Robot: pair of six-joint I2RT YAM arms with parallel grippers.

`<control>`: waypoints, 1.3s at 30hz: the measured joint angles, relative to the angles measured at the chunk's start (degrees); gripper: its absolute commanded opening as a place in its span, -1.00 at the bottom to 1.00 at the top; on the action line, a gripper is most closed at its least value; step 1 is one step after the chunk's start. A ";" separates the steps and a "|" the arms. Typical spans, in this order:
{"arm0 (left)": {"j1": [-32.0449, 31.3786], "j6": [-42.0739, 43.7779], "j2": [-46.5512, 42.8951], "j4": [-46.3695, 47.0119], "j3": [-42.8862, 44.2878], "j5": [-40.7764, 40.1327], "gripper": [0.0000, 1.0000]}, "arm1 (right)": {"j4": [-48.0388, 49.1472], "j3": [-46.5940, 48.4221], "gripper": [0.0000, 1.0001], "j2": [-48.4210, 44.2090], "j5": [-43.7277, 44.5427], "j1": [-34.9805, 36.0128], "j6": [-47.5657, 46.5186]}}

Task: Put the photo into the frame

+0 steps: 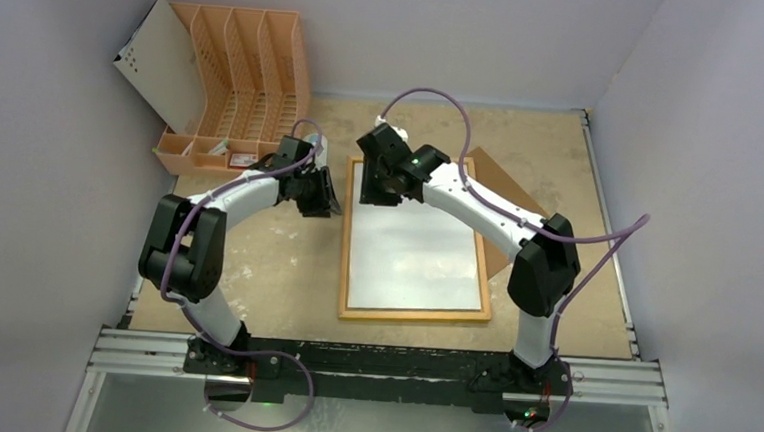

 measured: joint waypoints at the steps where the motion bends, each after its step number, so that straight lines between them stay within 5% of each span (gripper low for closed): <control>1: 0.04 0.00 0.00 0.11 0.00 0.20 -0.28 | 0.28 -0.20 -0.19 -0.02 0.13 -0.04 0.11; 8: 0.09 0.35 0.00 0.04 0.00 0.68 -0.21 | 4.98 -8.17 -0.02 -5.20 -0.39 -3.15 0.17; 17: 0.09 1.79 0.55 0.13 0.09 3.10 -0.01 | 12.98 -26.34 0.40 -21.22 -1.03 -24.15 -3.48; 22: -0.04 2.23 2.45 0.15 0.09 3.48 0.18 | 15.37 -34.14 0.63 -24.09 -0.13 -28.72 -6.05; 31: -0.44 2.25 3.98 0.31 0.07 3.48 0.25 | 19.30 -44.94 0.73 -22.10 -1.16 -31.32 -8.70; 39: -0.52 2.23 4.83 0.24 0.07 3.26 0.25 | 24.39 -46.84 0.62 -17.75 -8.02 -31.65 -11.08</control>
